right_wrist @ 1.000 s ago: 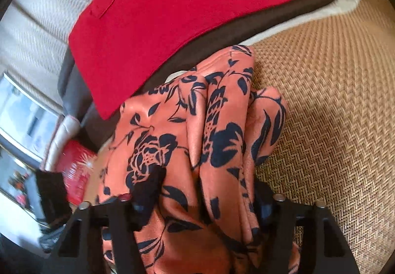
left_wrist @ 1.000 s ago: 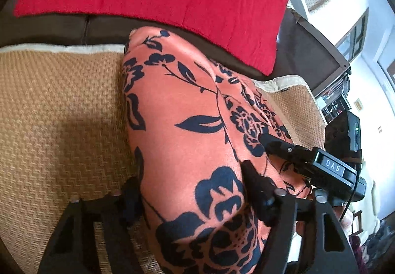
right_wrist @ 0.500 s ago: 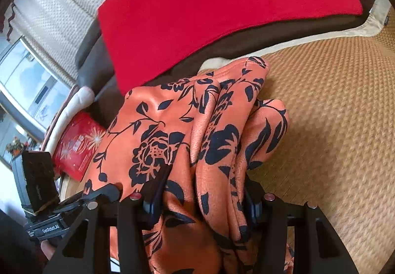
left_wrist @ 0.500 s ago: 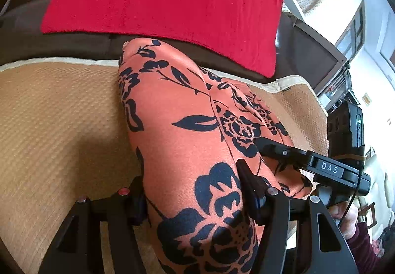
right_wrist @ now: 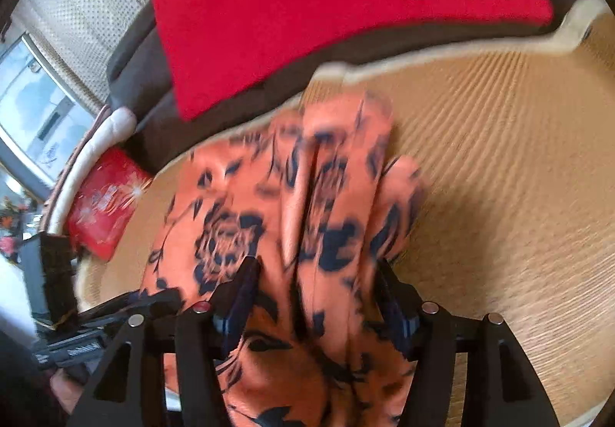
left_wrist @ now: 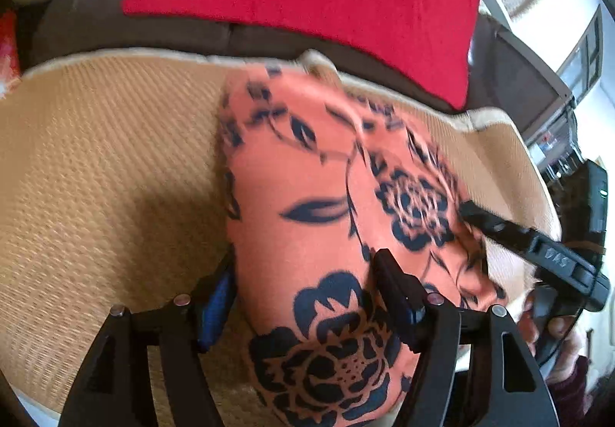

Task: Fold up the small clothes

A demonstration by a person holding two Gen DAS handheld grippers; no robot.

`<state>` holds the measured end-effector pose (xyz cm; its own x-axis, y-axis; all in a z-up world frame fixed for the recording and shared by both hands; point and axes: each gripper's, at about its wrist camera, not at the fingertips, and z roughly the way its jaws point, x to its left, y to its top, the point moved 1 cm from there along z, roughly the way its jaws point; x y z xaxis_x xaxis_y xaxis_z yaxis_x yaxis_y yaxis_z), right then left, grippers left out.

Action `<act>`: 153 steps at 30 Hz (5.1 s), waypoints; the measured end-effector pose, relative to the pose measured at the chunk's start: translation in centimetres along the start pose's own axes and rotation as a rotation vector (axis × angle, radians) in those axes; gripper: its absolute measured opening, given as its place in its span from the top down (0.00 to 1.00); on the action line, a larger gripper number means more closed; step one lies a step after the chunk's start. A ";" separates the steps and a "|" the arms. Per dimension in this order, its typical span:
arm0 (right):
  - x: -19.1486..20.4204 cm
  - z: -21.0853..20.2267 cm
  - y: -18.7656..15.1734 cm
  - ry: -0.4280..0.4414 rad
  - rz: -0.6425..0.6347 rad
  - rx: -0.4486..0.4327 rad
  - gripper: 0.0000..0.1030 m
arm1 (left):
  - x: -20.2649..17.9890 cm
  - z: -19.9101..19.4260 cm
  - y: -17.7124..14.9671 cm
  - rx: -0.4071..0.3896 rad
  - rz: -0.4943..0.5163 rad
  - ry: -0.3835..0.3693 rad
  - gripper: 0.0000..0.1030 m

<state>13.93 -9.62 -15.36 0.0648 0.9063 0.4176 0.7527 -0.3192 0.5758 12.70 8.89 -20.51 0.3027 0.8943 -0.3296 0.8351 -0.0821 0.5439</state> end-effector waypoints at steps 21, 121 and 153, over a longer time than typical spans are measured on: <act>5.0 -0.7 0.0 -0.003 -0.017 -0.106 0.39 | -3.9 -2.7 -1.5 -0.171 0.188 0.422 0.23; 22.4 -37.9 -10.7 -0.206 -0.283 -0.494 0.25 | -16.1 -43.0 -12.1 -0.809 0.132 0.616 0.00; 22.3 -32.0 -6.2 -0.241 -0.295 -0.404 0.25 | -13.7 -38.9 -7.2 -0.737 0.100 0.616 0.00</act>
<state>-10.23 3.71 12.90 0.0733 0.9959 0.0525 0.4537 -0.0801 0.8876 -15.37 14.36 10.10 -0.1126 0.9893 0.0926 0.2574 -0.0610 0.9644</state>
